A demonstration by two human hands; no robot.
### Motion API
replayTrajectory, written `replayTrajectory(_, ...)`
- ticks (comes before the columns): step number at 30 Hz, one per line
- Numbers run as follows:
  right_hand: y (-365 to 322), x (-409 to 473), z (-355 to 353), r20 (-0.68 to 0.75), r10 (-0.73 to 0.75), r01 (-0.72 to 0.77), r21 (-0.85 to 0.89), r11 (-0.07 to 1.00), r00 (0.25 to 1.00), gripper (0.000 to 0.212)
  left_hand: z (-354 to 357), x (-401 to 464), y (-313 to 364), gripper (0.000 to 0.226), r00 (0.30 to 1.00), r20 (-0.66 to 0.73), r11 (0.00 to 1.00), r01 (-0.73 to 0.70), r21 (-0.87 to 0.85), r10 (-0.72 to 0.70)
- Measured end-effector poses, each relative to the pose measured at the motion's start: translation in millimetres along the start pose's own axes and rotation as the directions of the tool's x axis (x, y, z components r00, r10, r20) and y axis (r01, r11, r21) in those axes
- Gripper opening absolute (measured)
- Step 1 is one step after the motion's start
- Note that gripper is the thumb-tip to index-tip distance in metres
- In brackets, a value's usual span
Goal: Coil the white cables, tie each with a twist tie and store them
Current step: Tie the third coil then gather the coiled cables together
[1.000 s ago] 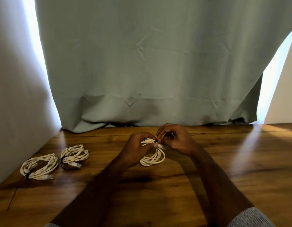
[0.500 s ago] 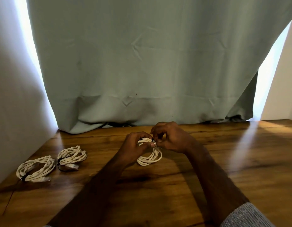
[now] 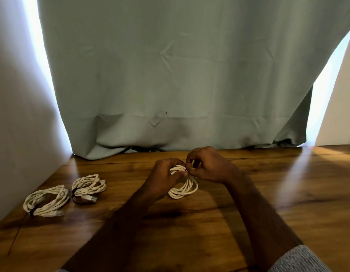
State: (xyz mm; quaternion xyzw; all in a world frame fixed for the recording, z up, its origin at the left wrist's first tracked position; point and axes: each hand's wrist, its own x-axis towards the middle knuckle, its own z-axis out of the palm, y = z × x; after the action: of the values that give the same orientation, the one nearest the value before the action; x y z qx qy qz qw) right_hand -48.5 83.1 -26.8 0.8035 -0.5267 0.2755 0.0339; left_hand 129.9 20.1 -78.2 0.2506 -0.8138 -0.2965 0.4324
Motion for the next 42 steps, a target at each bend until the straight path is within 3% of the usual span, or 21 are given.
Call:
replayTrajectory(5, 1, 1, 0, -0.008, 0.007, -0.007, 0.019, 1.000, 1.000, 0.015, -2, 0, -2, 0.015, 0.999, -0.053, 1.000, -0.012, 0.012, 0.012)
replayTrajectory(9, 4, 2, 4, -0.028, 0.028, -0.028, -0.005, 1.000, 0.999, 0.004, -1, 1, -1, 0.014, 0.997, -0.075, 1.000, -0.026, -0.004, 0.026)
replayTrajectory(25, 3, 4, 9, -0.047, 0.016, -0.017, -0.038, 0.999, 0.999, 0.011, 1, 1, -3, 0.011, 0.988, -0.152, 0.999, -0.038, 0.034, 0.043)
replayTrajectory(42, 0, 0, -2, -0.024, -0.006, 0.007, 0.011, 1.000, 1.000, 0.016, 1, -1, 0, 0.014, 0.991, -0.136, 1.000, -0.004, 0.024, 0.007)
